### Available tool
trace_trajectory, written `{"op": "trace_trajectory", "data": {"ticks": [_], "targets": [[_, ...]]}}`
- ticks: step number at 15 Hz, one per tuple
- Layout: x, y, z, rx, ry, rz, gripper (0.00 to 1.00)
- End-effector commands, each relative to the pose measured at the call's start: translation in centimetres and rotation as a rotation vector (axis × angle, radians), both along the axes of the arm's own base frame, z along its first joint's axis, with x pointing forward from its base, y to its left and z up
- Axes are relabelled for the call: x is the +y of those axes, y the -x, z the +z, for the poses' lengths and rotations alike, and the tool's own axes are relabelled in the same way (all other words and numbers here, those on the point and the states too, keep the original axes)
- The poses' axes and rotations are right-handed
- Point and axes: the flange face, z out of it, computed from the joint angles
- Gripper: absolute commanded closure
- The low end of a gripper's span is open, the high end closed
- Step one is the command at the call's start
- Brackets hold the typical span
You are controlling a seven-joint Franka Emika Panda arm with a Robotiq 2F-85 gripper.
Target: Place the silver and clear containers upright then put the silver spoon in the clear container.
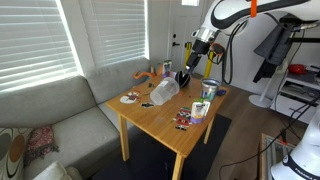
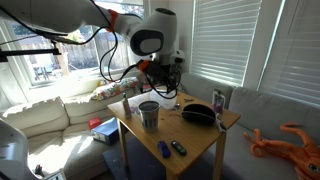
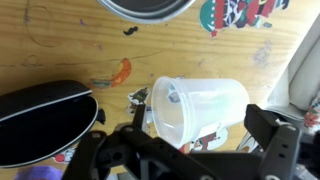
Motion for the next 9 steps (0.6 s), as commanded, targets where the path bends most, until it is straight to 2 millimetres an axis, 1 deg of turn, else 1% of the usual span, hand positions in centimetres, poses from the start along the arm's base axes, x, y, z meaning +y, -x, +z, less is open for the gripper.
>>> {"op": "trace_trajectory", "data": {"ticks": [1,4,9], "targets": [[-0.1,-3.3,-1.2,-0.012,-0.135,0.019,0.00],[0.0,-5.3,-3.0,0.013,-0.193,0.019,0.00],[-0.2,-8.0,-5.3,0.035,-0.258,0.018,0.00]]}}
